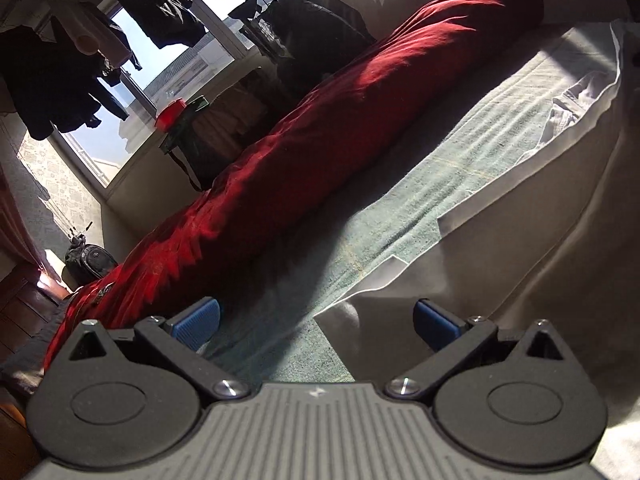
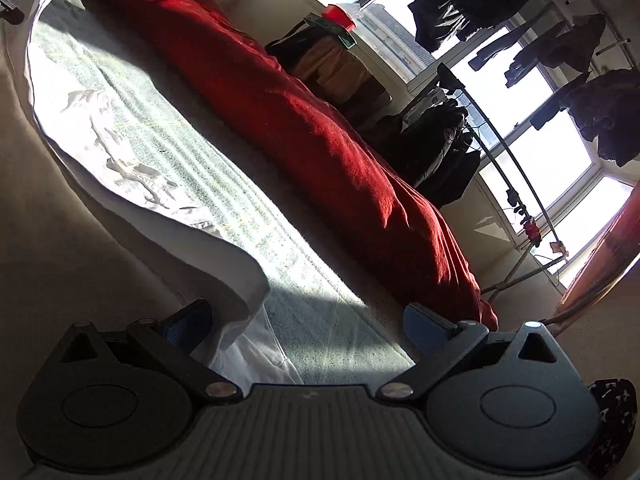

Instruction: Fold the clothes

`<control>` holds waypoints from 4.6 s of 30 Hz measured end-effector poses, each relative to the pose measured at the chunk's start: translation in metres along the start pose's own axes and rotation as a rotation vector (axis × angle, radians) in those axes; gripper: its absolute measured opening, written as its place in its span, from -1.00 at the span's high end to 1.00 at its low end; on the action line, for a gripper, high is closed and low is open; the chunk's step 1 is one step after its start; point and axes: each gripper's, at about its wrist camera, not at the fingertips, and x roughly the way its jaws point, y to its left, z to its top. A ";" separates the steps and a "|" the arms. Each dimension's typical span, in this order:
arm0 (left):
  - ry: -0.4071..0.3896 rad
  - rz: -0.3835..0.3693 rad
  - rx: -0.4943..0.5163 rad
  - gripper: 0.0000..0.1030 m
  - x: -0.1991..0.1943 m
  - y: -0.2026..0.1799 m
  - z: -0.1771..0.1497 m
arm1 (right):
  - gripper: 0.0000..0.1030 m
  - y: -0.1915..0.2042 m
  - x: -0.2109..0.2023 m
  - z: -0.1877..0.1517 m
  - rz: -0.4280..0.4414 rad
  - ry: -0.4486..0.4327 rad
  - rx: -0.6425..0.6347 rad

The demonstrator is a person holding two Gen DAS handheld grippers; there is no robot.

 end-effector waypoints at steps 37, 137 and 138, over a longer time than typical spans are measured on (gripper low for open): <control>0.093 -0.711 -0.363 -0.99 -0.077 -0.042 -0.016 | -1.00 -0.045 -0.069 -0.068 0.746 0.066 0.660; -0.115 -0.044 0.486 -1.00 -0.093 -0.120 -0.028 | -1.00 0.058 -0.096 -0.045 0.124 -0.023 -0.225; -0.112 -0.049 0.482 -1.00 -0.092 -0.119 -0.028 | -1.00 0.054 -0.094 -0.048 0.124 -0.018 -0.216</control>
